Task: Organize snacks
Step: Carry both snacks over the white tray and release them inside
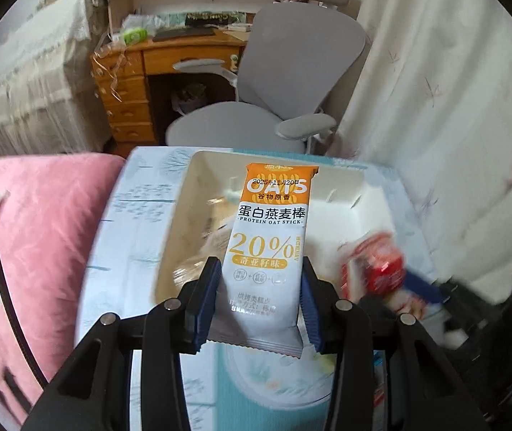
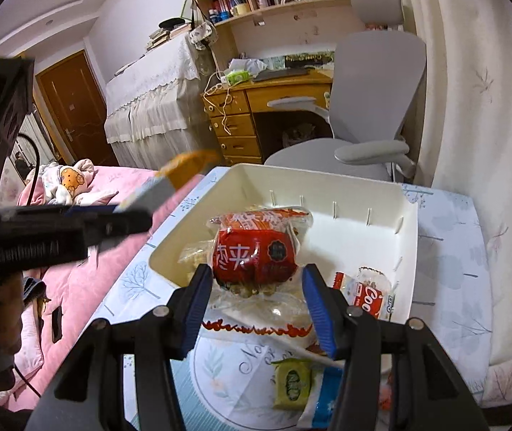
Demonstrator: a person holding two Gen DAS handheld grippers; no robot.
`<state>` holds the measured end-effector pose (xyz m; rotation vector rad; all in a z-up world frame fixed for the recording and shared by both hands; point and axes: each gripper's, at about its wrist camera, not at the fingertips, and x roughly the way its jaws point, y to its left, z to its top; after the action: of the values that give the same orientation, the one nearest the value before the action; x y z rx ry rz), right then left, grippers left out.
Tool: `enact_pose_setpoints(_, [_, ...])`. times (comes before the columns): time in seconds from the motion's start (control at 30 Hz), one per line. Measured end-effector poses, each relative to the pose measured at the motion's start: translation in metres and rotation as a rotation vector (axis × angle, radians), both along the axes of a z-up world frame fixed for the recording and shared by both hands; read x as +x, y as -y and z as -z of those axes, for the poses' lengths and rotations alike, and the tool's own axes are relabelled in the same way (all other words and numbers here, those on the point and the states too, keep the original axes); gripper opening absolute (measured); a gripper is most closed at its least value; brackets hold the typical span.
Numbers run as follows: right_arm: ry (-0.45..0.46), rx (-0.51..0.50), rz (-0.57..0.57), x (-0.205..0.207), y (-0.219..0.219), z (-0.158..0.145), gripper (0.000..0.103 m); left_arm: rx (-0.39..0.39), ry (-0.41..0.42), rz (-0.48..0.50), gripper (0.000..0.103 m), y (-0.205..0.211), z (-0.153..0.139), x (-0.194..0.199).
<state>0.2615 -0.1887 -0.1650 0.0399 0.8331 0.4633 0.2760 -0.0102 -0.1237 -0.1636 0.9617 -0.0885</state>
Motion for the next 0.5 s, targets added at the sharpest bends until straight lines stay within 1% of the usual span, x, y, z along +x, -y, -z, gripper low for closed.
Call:
enact_pose_setpoints(0.07, [-0.012, 0.013, 0.008, 0.011, 0.006, 0.006, 0.053, -0.033, 0.006, -0.005, 0.041, 0.003, 0.002, 0.017])
enact_pose_setpoints(0.17, [-0.026, 0.033, 0.035, 0.032, 0.017, 0.016, 0.053, -0.062, 0.004, -0.003, 0.042, 0.009, 0.007, 0.037])
enact_pose_setpoints(0.23, [-0.052, 0.056, 0.07, 0.045, 0.026, 0.024, 0.057, -0.073, -0.038, -0.005, 0.043, 0.016, 0.016, 0.048])
enact_pose_setpoints(0.27, [-0.075, 0.064, 0.089, 0.052, 0.029, 0.029, 0.057, -0.073, -0.064, -0.015, 0.049, 0.018, 0.02, 0.051])
enact_pose_setpoints(0.3, [-0.103, 0.076, 0.101, 0.057, 0.032, 0.034, 0.057, -0.076, -0.094, -0.027, 0.058, 0.019, 0.026, 0.054])
enact_pose_setpoints(0.33, [-0.122, 0.084, 0.109, 0.06, 0.034, 0.037, 0.057, -0.085, -0.117, -0.034, 0.061, 0.019, 0.032, 0.055])
enact_pose_setpoints(0.37, [-0.152, 0.096, 0.126, 0.064, 0.038, 0.042, 0.057, -0.094, -0.129, -0.037, 0.062, 0.018, 0.036, 0.052])
enact_pose_setpoints(0.4, [-0.161, 0.1, 0.134, 0.064, 0.039, 0.044, 0.057, -0.098, -0.143, -0.039, 0.062, 0.018, 0.039, 0.05])
enact_pose_setpoints(0.5, [-0.199, 0.102, 0.143, 0.064, 0.042, 0.047, 0.057, -0.081, -0.175, -0.05, 0.065, 0.012, 0.043, 0.045])
